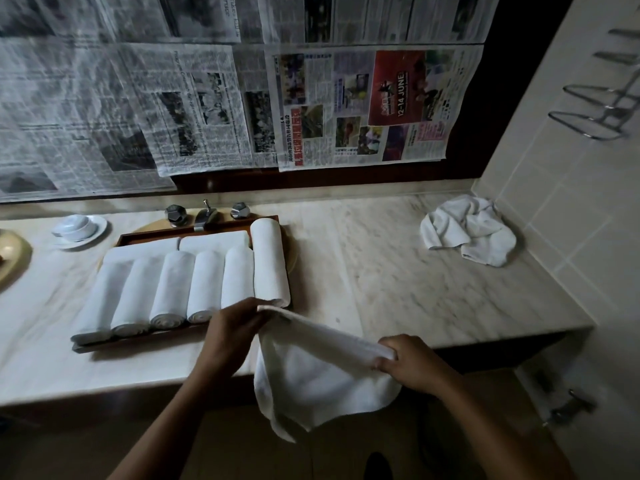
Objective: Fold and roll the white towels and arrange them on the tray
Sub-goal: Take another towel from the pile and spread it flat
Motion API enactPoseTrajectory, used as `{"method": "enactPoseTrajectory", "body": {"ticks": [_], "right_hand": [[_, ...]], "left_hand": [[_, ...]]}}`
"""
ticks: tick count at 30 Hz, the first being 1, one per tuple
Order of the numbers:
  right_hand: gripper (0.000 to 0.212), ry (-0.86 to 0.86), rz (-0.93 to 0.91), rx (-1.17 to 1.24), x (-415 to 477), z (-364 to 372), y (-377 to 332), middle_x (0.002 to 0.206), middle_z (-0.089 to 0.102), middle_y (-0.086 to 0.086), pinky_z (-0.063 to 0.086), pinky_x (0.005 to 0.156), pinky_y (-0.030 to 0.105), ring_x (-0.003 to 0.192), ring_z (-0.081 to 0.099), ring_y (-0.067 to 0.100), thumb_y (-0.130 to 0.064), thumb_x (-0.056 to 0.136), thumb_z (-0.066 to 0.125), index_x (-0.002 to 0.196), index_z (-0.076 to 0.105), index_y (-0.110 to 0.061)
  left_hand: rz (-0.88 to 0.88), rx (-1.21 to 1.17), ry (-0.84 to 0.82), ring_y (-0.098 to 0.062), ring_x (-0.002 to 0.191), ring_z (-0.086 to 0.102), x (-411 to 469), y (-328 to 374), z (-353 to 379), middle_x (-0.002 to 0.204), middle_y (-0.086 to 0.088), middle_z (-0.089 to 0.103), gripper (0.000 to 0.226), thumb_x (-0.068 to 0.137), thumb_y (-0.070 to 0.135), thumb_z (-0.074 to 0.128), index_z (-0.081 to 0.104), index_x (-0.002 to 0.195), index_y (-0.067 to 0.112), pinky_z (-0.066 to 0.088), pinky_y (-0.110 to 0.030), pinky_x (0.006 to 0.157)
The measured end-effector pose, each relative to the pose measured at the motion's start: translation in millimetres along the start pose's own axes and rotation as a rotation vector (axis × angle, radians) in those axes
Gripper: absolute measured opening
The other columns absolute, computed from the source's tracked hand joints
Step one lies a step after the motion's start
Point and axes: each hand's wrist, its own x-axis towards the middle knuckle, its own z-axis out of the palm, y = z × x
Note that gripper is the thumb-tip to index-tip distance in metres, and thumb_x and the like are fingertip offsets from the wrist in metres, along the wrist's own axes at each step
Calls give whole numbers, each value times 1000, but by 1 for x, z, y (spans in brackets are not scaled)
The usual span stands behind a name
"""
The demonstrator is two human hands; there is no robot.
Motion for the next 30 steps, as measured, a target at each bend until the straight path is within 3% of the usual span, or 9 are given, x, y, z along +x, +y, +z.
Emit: {"method": "enactPoseTrajectory", "body": {"ticks": [4, 7, 10, 13, 16, 19, 22, 26, 30], "right_hand": [[30, -120, 59, -28, -7, 19, 49, 56, 54, -12, 39, 59, 29, 60, 53, -1, -44, 82, 74, 61, 57, -30], [22, -156, 101, -47, -20, 20, 81, 57, 59, -12, 37, 55, 26, 56, 56, -2, -61, 70, 71, 66, 65, -40], [28, -111, 136, -21, -24, -3, 94, 50, 54, -14, 31, 51, 21, 50, 50, -6, -52, 82, 79, 59, 64, -45], [38, -19, 135, 53, -18, -33, 104, 46, 52, -16, 33, 52, 20, 49, 46, -8, -40, 87, 80, 53, 63, -46], [37, 93, 132, 109, -7, -62, 109, 49, 52, -13, 36, 55, 25, 51, 48, -4, -38, 87, 81, 55, 61, -37], [33, 197, 82, 154, 13, -91, 112, 56, 59, -11, 41, 62, 33, 57, 54, 0, -32, 88, 81, 60, 64, -29], [11, 318, 10, 232, 41, -120, 112, 71, 71, -10, 50, 71, 35, 69, 62, 4, -27, 90, 79, 80, 76, -27], [12, 485, -31, 346, 86, -158, 102, 82, 74, -7, 57, 76, 39, 77, 68, 10, -20, 91, 77, 102, 79, -14], [16, 544, -56, 441, 134, -190, 102, 86, 77, 8, 60, 76, 42, 85, 74, 26, -22, 89, 81, 99, 79, -10]], "left_hand": [[-156, 110, -98, -19, 84, 73, -13, -49, 18, 85, 4, 77, 15, 97, 23, 70, 73, 91, 36, 58, -48, 76], [-251, 99, -173, -12, 73, 67, -32, -76, 31, 79, 0, 75, 5, 96, 31, 71, 73, 92, 33, 56, -40, 67], [-246, 100, -202, -10, 71, 60, -40, -90, 41, 80, -10, 71, 40, 87, 56, 67, 71, 91, 16, 54, -46, 65], [-274, 65, -185, -9, 65, 55, -34, -88, 52, 71, -6, 66, 30, 93, 46, 70, 70, 88, 16, 49, -35, 58], [-277, 44, -134, -10, 58, 54, -13, -73, 62, 68, -6, 66, 16, 95, 38, 71, 71, 86, 25, 46, -28, 53], [-278, -37, -87, -18, 70, 67, 23, -57, 67, 75, -4, 72, 17, 95, 35, 72, 74, 84, 23, 58, -38, 61], [-256, -20, -34, -34, 72, 68, 66, -48, 67, 75, -12, 70, 42, 84, 58, 74, 70, 84, 16, 60, -60, 65], [-177, -7, 55, -30, 71, 69, 130, -33, 68, 77, -15, 69, 54, 75, 72, 69, 70, 91, 20, 59, -61, 66], [-138, -53, 109, -47, 87, 70, 189, -14, 67, 89, -22, 71, 60, 70, 75, 74, 73, 96, 20, 58, -66, 70]]}}
